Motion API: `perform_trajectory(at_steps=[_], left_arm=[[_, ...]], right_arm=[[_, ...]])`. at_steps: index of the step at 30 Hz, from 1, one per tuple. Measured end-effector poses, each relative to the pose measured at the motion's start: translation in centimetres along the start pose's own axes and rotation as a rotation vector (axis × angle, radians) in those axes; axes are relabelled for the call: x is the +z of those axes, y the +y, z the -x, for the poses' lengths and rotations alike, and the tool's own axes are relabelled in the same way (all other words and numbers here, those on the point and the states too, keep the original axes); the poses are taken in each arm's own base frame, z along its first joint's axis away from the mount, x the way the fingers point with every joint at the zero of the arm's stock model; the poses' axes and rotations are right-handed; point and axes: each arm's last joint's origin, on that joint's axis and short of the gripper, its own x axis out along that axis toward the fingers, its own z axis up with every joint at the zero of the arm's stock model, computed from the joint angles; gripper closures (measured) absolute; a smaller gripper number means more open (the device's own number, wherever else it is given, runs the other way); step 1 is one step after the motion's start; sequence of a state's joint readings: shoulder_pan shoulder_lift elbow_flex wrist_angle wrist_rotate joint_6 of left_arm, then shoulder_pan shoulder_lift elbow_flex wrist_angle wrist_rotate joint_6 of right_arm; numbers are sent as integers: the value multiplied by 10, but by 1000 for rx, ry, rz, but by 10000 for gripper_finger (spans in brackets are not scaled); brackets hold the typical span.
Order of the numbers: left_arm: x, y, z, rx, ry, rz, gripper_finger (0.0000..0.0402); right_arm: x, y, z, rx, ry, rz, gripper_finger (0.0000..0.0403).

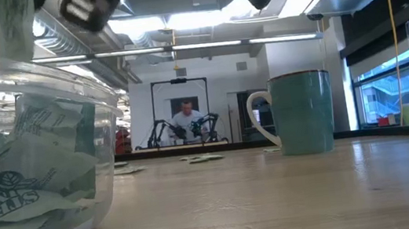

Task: Pick and place Stevia / Truvia into bins
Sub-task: Put the light green stevia packet into the transparent bin

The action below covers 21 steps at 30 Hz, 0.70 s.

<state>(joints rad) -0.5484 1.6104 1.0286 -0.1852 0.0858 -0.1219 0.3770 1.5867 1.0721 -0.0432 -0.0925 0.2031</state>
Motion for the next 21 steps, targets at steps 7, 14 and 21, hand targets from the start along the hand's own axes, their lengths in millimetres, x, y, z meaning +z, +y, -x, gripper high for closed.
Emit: perform_trajectory(at_steps=[7, 14, 21], left_arm=[[-5, 1, -11, 2, 34, 52, 397], [-12, 2, -23, -12, 80, 58, 398], [-15, 2, -28, -52, 100, 58, 384]], right_arm=[[0, 0, 0, 0, 0, -1, 267], [-1, 0, 0, -1, 6, -2, 267], [-1, 0, 0, 0, 8, -2, 267]])
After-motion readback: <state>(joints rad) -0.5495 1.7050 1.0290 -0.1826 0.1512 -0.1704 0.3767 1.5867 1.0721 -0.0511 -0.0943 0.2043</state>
